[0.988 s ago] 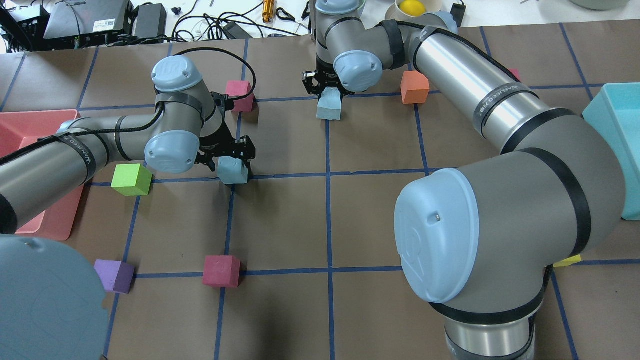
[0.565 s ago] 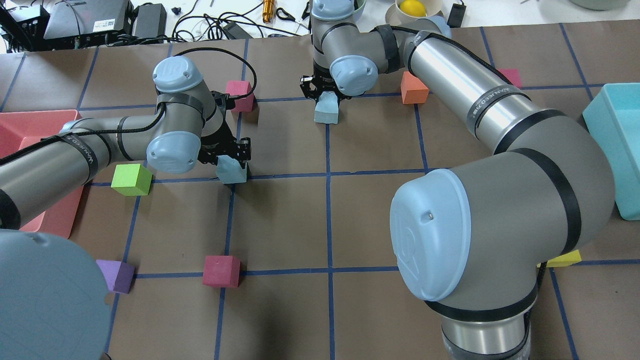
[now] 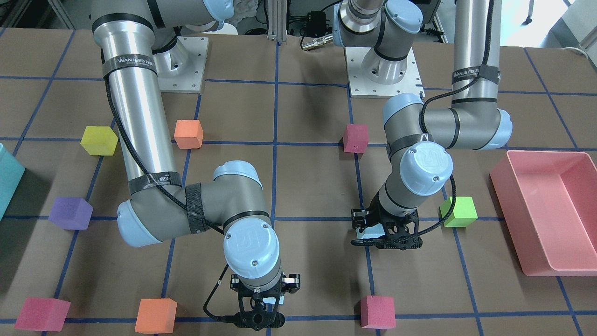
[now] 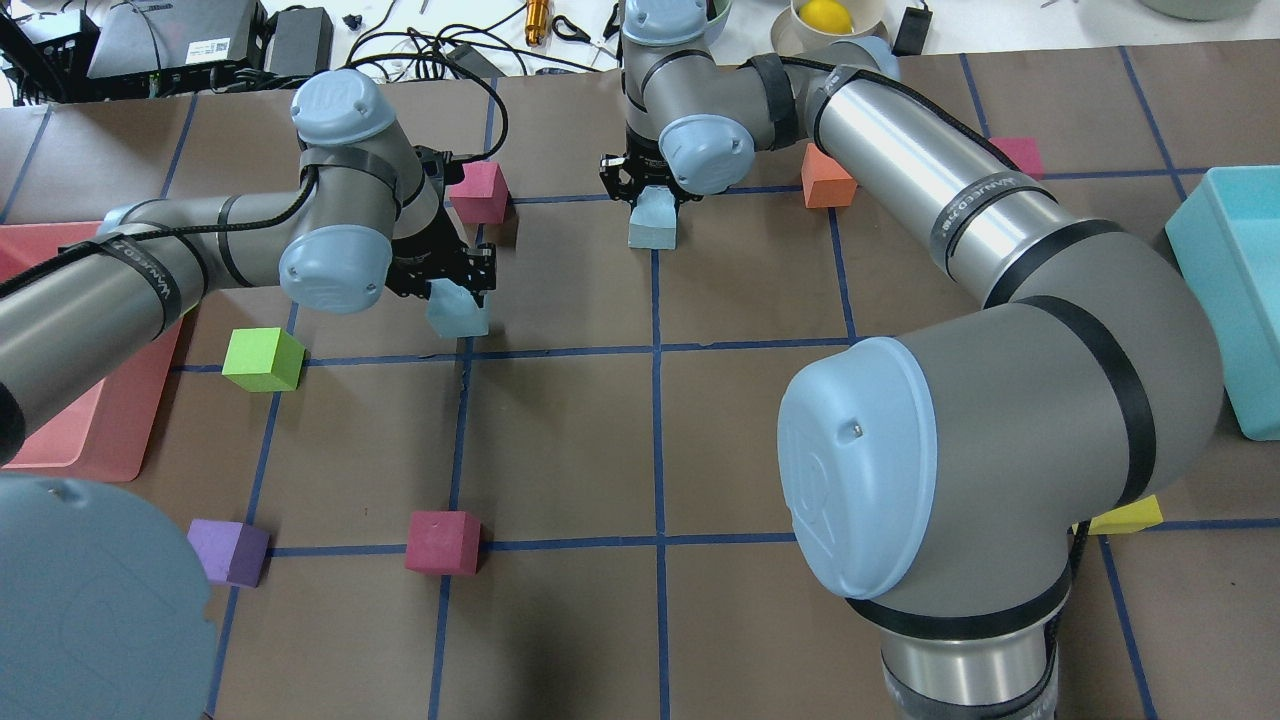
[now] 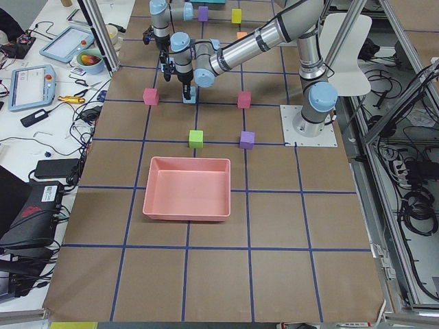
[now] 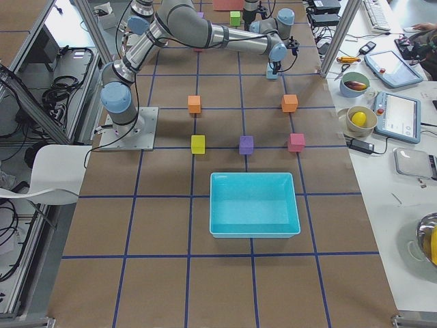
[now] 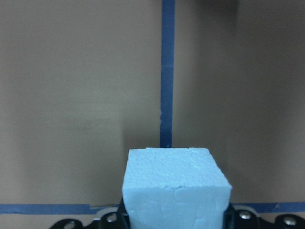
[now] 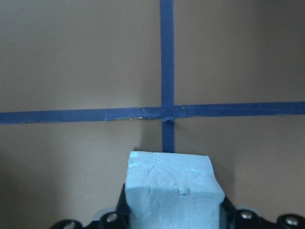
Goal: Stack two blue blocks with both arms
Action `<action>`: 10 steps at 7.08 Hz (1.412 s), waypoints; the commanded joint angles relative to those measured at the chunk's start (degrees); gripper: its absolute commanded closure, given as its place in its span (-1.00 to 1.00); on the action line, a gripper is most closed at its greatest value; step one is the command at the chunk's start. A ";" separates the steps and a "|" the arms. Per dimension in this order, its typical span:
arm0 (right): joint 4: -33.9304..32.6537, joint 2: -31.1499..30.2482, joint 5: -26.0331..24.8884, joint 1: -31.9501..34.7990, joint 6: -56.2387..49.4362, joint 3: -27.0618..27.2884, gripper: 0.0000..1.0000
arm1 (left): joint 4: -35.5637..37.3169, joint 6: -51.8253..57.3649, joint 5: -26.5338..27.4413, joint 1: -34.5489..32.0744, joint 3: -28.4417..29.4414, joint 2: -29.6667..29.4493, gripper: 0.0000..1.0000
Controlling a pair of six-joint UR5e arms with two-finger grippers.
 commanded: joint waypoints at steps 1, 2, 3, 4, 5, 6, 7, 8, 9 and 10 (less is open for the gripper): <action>-0.11 -0.49 -0.14 -0.08 -0.05 0.00 -1.00 | -9.85 -0.63 -2.92 0.00 8.85 -1.16 0.09; -0.11 -0.49 -0.14 -0.08 0.21 0.00 -1.00 | -11.81 -0.72 -2.94 -0.08 12.20 -1.95 0.09; -0.11 -0.58 -0.14 -0.08 -0.04 0.00 -1.00 | -13.83 -0.98 -3.02 -0.69 15.28 -2.74 0.09; 0.23 -1.10 -0.23 -0.34 -0.40 -0.09 -1.00 | -16.03 -2.46 -2.68 -3.14 18.87 -3.70 0.09; 1.54 -3.72 -0.14 -1.47 -0.92 0.26 -1.00 | -16.14 -5.09 -2.67 -5.34 21.87 -5.54 0.09; 7.65 -6.70 0.12 -3.83 -1.27 0.35 -1.00 | -16.14 -5.90 -2.93 -6.40 23.99 -7.13 0.09; 13.19 -10.04 0.47 -6.82 -1.28 0.87 -1.00 | -15.53 -7.47 -2.85 -8.15 25.14 -8.45 0.09; 17.42 -12.77 0.65 -9.28 -2.76 1.40 -1.00 | -15.17 -7.92 -2.85 -9.56 27.33 -9.94 0.08; 21.03 -15.84 0.39 -10.44 -6.08 2.62 -1.00 | -15.17 -9.67 -2.50 -11.93 30.31 -12.13 0.08; 24.20 -20.57 -0.13 -11.49 -7.94 5.51 -1.00 | -15.17 -11.25 -2.32 -13.43 34.08 -15.02 0.08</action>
